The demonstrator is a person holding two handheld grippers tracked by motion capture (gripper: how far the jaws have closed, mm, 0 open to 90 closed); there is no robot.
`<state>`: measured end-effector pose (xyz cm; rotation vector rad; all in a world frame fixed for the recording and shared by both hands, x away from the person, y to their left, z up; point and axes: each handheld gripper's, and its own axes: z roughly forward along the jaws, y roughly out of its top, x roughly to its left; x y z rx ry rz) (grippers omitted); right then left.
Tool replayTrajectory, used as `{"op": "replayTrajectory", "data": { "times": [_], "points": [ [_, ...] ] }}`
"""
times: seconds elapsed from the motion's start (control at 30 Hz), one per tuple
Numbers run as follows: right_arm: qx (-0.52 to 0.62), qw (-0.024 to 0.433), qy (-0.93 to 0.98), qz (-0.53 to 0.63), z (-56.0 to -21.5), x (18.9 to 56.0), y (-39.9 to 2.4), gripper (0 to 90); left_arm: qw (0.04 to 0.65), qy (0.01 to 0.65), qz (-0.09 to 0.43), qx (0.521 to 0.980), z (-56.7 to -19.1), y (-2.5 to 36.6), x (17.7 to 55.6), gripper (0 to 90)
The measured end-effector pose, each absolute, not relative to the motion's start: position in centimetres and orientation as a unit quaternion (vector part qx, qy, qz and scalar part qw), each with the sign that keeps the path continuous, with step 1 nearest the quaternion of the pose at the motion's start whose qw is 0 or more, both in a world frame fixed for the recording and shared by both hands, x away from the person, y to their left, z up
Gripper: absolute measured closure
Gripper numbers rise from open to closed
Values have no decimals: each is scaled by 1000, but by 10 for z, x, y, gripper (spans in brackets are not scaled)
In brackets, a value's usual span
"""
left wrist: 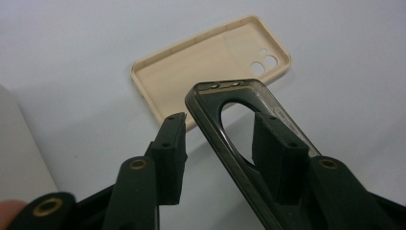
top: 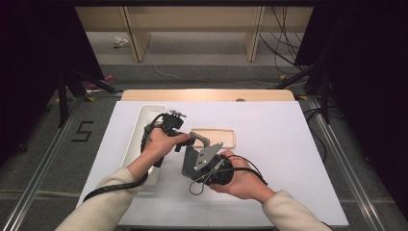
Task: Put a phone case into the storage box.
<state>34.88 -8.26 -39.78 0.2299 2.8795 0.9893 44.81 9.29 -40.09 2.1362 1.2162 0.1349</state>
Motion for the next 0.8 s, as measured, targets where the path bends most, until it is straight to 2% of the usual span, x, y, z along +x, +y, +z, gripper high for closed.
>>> {"op": "replayTrajectory", "data": {
  "times": [0.43,0.8],
  "points": [
    [68,51,944,319,-397,346,-80,886,339,500,6,797,-406,95,451,670],
    [62,62,950,300,-403,345,-76,889,407,522,-23,749,-397,93,446,782]
  ]
}}
